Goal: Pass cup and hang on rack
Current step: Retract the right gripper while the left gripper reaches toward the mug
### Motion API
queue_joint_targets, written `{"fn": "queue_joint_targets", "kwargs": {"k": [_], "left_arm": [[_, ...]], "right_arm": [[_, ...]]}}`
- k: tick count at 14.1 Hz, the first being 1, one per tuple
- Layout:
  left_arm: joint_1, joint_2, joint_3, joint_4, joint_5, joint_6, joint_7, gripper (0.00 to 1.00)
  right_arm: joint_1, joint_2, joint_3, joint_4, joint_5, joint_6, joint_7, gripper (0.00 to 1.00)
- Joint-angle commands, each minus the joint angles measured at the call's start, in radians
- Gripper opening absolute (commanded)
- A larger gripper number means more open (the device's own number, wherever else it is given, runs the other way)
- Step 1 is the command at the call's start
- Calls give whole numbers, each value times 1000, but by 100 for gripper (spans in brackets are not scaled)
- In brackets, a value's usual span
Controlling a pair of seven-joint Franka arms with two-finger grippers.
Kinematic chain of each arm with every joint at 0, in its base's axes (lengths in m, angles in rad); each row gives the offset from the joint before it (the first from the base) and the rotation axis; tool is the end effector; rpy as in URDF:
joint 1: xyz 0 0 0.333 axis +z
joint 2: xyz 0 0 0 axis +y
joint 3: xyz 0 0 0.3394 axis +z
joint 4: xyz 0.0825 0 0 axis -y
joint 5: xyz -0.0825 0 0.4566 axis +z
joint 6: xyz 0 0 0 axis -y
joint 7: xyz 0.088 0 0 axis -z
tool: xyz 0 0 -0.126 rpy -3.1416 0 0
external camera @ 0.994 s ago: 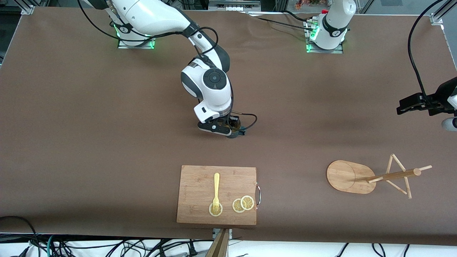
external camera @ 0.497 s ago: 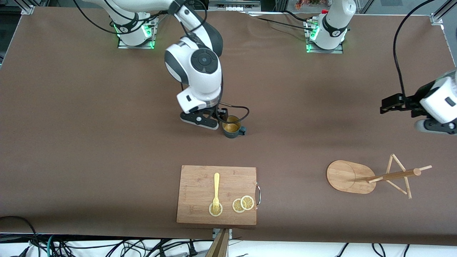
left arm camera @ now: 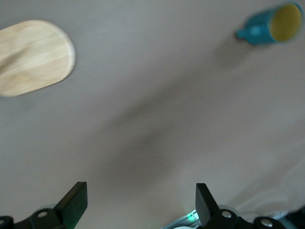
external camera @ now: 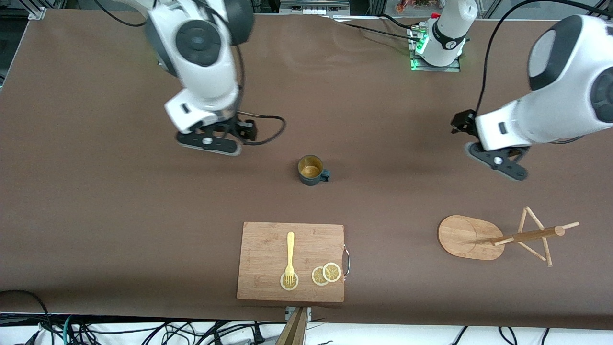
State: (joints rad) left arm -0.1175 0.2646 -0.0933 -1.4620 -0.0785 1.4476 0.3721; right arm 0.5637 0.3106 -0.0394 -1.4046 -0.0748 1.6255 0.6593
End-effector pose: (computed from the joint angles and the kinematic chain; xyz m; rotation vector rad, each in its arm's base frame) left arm 0.6661 -0.1469 0.5057 2.8637 -0.8574 -0.4041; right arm 0.6281 0.3569 0.5141 3.0136 -0.1904 -0.0392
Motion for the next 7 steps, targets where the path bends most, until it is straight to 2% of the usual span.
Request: {"fn": "queue_joint_targets", "kwargs": {"k": [1, 5, 7], "left_arm": [[9, -31, -26, -110, -87, 51, 241, 100], [9, -30, -109, -262, -174, 245, 430, 100], [10, -6, -120, -343, -278, 382, 569, 100]], "right_arm": [[-7, -77, -124, -36, 95, -53, -217, 100], [-7, -168, -279, -106, 102, -52, -452, 100], [-5, -188, -364, -109, 102, -52, -573, 100]]}}
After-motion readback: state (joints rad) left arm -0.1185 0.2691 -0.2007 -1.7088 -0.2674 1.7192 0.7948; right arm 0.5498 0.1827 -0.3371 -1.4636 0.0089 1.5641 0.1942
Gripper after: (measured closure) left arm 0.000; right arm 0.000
